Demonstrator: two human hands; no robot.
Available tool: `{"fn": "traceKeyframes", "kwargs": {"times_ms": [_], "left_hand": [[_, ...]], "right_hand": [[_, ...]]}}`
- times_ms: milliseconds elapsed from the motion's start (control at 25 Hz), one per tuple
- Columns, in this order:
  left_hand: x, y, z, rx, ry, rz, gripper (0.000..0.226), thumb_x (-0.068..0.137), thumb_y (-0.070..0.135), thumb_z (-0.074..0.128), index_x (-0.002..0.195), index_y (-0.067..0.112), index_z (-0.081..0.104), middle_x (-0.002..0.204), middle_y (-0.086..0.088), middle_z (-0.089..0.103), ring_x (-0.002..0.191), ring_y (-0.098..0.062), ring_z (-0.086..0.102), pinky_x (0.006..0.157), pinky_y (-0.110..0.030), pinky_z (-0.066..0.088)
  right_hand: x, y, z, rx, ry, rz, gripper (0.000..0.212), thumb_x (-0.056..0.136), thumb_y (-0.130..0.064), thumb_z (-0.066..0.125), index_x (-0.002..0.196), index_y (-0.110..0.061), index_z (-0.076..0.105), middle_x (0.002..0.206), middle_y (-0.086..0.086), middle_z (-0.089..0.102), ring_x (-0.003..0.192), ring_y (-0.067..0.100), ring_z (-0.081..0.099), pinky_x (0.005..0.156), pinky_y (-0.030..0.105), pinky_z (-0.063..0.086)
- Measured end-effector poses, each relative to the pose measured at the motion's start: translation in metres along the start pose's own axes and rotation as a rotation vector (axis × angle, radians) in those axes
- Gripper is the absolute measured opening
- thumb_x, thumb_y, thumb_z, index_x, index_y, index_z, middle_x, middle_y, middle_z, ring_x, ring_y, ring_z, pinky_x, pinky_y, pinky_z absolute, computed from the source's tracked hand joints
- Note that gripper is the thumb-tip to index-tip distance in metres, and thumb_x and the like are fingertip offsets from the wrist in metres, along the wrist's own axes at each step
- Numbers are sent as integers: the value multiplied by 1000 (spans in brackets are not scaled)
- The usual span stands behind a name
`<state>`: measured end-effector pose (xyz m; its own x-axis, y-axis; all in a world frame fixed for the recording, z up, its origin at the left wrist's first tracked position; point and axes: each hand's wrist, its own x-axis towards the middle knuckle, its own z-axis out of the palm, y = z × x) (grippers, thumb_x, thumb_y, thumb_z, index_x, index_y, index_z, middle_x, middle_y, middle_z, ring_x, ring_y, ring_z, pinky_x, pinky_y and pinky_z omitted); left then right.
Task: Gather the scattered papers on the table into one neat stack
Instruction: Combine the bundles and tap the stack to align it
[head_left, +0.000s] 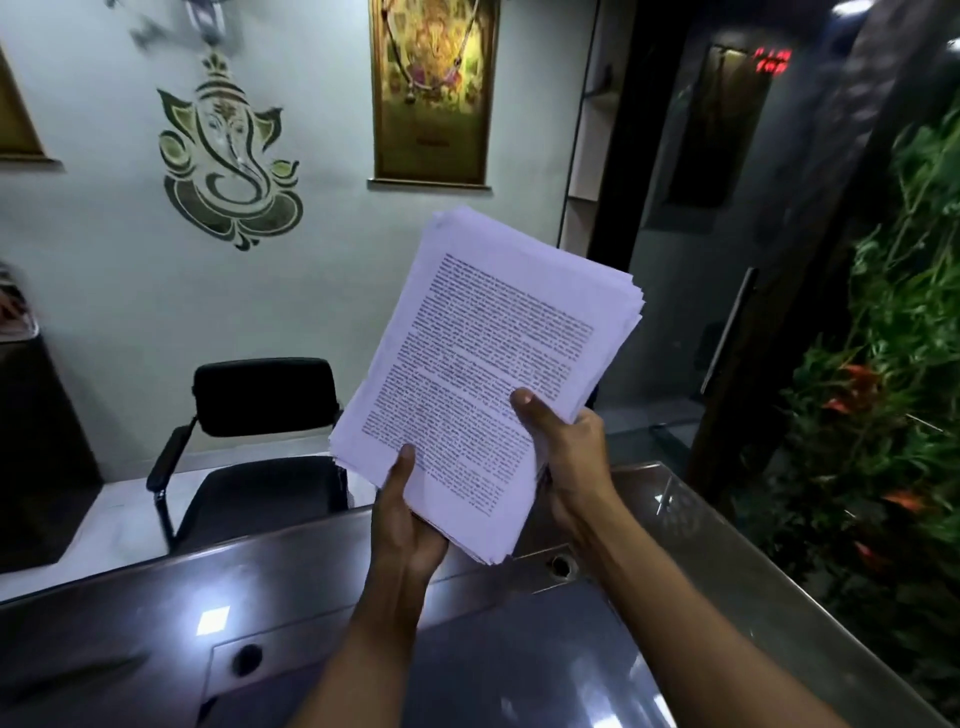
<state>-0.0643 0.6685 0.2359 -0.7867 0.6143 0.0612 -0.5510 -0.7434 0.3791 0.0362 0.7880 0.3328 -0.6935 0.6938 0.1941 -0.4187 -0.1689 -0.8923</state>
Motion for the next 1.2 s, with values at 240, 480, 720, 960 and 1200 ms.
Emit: {"fn": "traceKeyframes", "kwargs": {"times_ms": [240, 480, 720, 960, 1200], "left_hand": [[-15, -45, 29, -51, 47, 21, 47, 91, 34, 68, 135, 17, 59, 128, -16, 64, 115, -36, 60, 113, -62, 34], [-27, -37, 31, 172, 91, 181, 80, 80, 26, 84, 149, 12, 45, 138, -22, 56, 124, -41, 54, 105, -63, 44], [-46, -7, 14, 348, 162, 197, 32, 89, 13, 60, 120, 16, 67, 118, -16, 70, 101, -32, 70, 87, -52, 59], [-62, 7, 3, 507, 246, 191, 26, 95, 10, 57, 118, 17, 66, 106, -7, 78, 91, -24, 76, 69, -38, 63], [-69, 6, -24, 439, 309, 125, 30, 98, 15, 58, 127, 13, 65, 122, -15, 72, 105, -33, 71, 86, -51, 60]], "right_hand": [[21, -12, -31, 159, -6, -40, 36, 88, -15, 79, 120, -5, 67, 113, 15, 75, 105, 36, 73, 93, 56, 57], [16, -21, -47, 87, -73, -48, 15, 93, -9, 72, 107, -7, 74, 108, 17, 77, 99, 37, 74, 93, 58, 57], [61, -104, -79, -56, -368, 156, 55, 91, -43, 62, 129, -2, 66, 108, 14, 73, 87, 24, 71, 72, 32, 56], [97, -132, -52, -1032, -718, 226, 37, 87, -42, 78, 110, -13, 73, 97, 5, 79, 85, 29, 74, 73, 35, 57], [91, -97, -32, -1029, -737, 217, 35, 92, -44, 72, 112, -16, 72, 94, 4, 79, 81, 19, 77, 77, 37, 62]]}}
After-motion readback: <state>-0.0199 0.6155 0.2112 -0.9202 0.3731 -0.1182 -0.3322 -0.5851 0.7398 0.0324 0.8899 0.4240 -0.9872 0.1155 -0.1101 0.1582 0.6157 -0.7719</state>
